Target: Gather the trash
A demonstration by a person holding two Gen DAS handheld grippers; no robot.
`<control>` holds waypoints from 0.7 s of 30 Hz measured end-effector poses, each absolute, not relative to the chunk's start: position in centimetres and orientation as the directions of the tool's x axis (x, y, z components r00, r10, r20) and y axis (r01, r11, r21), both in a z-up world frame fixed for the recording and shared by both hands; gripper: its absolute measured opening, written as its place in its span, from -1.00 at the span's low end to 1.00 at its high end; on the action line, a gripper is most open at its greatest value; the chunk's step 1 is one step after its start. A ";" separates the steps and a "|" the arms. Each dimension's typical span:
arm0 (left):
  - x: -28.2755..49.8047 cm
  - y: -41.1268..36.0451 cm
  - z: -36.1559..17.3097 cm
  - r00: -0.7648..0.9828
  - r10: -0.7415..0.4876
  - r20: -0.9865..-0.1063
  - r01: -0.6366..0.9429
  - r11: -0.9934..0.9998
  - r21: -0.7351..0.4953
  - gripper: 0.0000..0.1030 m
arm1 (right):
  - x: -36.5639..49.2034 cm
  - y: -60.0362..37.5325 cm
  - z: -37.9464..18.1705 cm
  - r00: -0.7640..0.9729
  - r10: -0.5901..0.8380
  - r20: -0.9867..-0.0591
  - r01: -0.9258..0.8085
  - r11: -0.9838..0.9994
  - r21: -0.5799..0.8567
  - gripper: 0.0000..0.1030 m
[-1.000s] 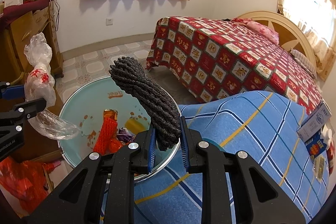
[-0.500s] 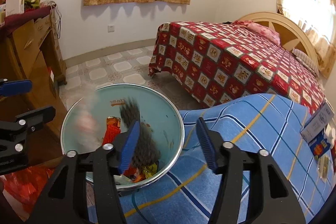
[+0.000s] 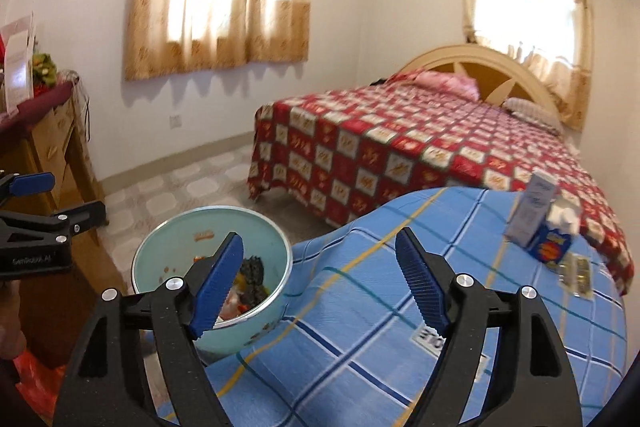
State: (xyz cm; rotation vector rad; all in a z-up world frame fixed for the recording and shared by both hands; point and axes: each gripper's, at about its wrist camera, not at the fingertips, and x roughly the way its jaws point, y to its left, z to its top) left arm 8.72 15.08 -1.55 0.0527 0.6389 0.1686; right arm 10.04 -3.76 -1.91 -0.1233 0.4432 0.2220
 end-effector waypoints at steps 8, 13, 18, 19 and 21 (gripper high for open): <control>7.1 14.0 0.5 0.826 0.180 -0.534 -0.144 0.984 0.110 0.86 | 8.4 -5.8 -0.3 0.900 0.178 -0.398 -0.218 0.974 -0.056 0.52; 6.8 14.0 0.9 0.830 0.178 -0.528 -0.142 0.984 0.109 0.86 | 7.8 -6.2 0.2 0.907 0.169 -0.385 -0.205 0.977 -0.055 0.52; 6.6 13.9 1.0 0.831 0.180 -0.527 -0.143 0.983 0.110 0.87 | 7.6 -6.3 0.3 0.909 0.168 -0.383 -0.203 0.978 -0.054 0.52; 6.6 13.9 0.9 0.830 0.180 -0.527 -0.143 0.984 0.110 0.87 | 7.5 -6.3 0.3 0.909 0.168 -0.382 -0.203 0.978 -0.054 0.52; 6.6 13.9 0.9 0.830 0.182 -0.527 -0.145 0.983 0.112 0.87 | 7.5 -6.3 0.3 0.909 0.168 -0.382 -0.203 0.978 -0.054 0.52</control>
